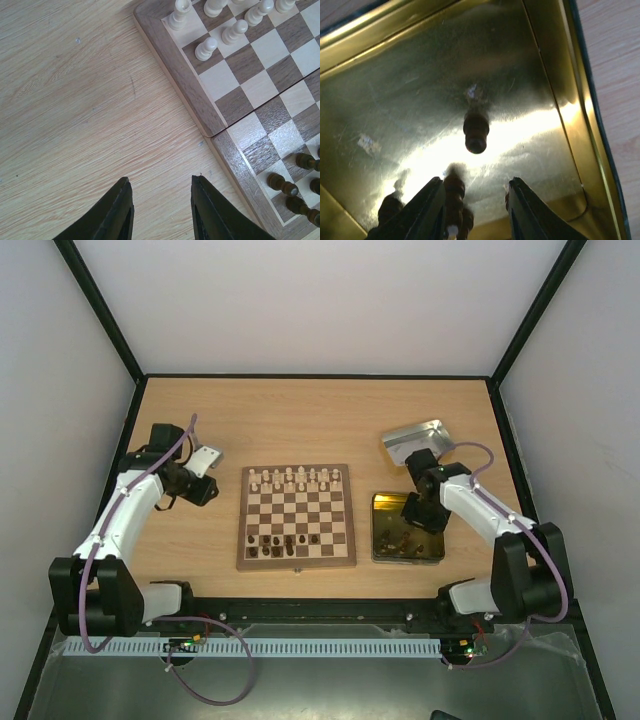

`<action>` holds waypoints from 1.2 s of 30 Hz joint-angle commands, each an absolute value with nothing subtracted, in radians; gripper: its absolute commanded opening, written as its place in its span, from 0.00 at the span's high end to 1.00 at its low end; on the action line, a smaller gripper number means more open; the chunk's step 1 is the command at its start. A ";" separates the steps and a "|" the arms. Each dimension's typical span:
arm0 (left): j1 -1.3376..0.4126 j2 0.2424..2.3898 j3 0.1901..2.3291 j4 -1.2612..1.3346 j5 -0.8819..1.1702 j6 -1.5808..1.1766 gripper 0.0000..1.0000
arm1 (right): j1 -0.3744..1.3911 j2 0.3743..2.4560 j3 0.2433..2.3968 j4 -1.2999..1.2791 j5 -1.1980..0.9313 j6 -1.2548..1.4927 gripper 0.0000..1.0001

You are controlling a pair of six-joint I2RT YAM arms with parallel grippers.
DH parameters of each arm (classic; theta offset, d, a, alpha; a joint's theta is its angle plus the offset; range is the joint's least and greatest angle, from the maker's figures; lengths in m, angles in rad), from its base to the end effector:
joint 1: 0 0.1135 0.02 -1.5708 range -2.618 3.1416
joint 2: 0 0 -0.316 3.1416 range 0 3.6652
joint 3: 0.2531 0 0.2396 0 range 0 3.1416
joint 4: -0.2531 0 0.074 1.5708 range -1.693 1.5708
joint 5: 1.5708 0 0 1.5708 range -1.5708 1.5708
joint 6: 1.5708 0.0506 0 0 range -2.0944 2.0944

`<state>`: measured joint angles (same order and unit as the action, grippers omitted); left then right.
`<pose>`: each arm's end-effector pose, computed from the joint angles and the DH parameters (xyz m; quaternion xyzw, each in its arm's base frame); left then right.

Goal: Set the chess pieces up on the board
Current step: Pick up the chess piece from the storage box.

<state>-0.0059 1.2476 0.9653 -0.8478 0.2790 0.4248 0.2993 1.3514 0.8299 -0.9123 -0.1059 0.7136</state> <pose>0.2114 -0.0152 0.2952 0.2362 0.9375 -0.0877 0.2399 0.1888 0.0639 0.2352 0.2014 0.9757 0.0793 0.0342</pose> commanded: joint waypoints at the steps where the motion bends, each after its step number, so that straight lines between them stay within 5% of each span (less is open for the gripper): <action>1: -0.011 1.254 0.992 -0.860 0.275 0.414 0.66 | 0.258 1.388 0.819 -0.847 -0.114 0.688 0.67; 20: -0.012 1.253 0.996 -0.863 0.279 0.415 0.67 | 0.210 1.467 0.825 -0.798 -0.126 0.645 0.91; 36: -0.015 1.243 0.988 -0.860 0.280 0.421 0.66 | 0.210 1.471 0.798 -0.800 -0.133 0.641 0.86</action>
